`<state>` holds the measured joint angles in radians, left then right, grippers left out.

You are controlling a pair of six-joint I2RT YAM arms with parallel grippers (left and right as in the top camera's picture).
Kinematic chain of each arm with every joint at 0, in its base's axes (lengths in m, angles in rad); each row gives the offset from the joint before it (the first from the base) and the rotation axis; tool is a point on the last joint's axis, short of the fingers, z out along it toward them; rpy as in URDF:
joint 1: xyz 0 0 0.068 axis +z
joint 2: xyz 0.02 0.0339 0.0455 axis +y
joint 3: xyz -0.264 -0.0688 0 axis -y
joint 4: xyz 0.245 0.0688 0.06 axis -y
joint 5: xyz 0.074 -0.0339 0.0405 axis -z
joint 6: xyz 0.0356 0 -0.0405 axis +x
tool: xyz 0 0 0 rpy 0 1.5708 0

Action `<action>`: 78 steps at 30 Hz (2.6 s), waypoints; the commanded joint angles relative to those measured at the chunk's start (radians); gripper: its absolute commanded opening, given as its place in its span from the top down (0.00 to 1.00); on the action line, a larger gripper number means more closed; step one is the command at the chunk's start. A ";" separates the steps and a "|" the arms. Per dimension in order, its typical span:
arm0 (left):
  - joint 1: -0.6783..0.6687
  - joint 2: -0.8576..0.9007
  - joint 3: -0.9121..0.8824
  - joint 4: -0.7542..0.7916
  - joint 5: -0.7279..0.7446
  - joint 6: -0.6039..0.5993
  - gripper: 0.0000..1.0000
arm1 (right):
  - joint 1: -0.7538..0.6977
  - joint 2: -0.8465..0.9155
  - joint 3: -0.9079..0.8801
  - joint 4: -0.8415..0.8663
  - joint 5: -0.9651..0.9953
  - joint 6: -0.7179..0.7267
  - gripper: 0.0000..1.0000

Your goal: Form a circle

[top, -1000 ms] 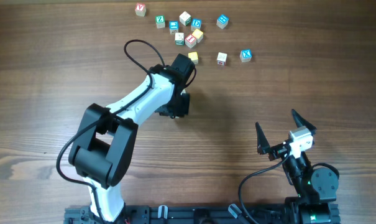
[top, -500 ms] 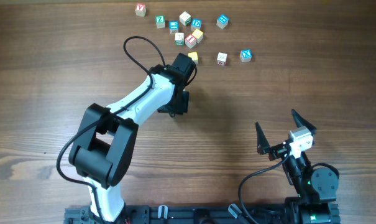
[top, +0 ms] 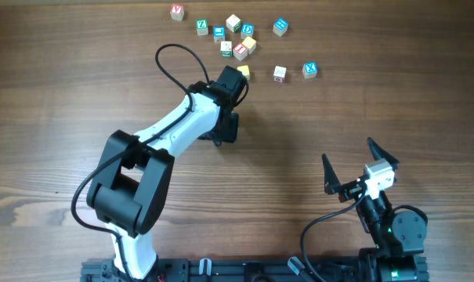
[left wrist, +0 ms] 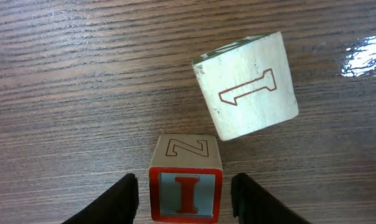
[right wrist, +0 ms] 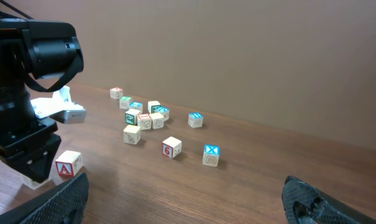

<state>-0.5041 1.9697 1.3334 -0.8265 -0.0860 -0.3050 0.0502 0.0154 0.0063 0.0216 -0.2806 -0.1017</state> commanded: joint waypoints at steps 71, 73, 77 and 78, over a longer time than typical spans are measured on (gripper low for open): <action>-0.002 0.006 -0.006 -0.003 -0.064 -0.070 0.69 | -0.006 -0.008 -0.001 0.002 -0.006 -0.003 0.00; -0.002 0.006 -0.006 0.001 -0.064 -0.070 0.65 | -0.006 -0.008 -0.001 0.002 -0.006 -0.003 0.00; -0.002 0.006 -0.006 0.003 -0.064 -0.070 0.65 | -0.006 -0.008 -0.001 0.002 -0.006 -0.003 0.00; -0.002 0.006 -0.006 0.005 -0.064 -0.070 0.65 | -0.006 -0.008 -0.001 0.002 -0.006 -0.003 0.00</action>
<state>-0.5041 1.9697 1.3342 -0.8284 -0.1307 -0.3622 0.0502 0.0154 0.0063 0.0216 -0.2806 -0.1017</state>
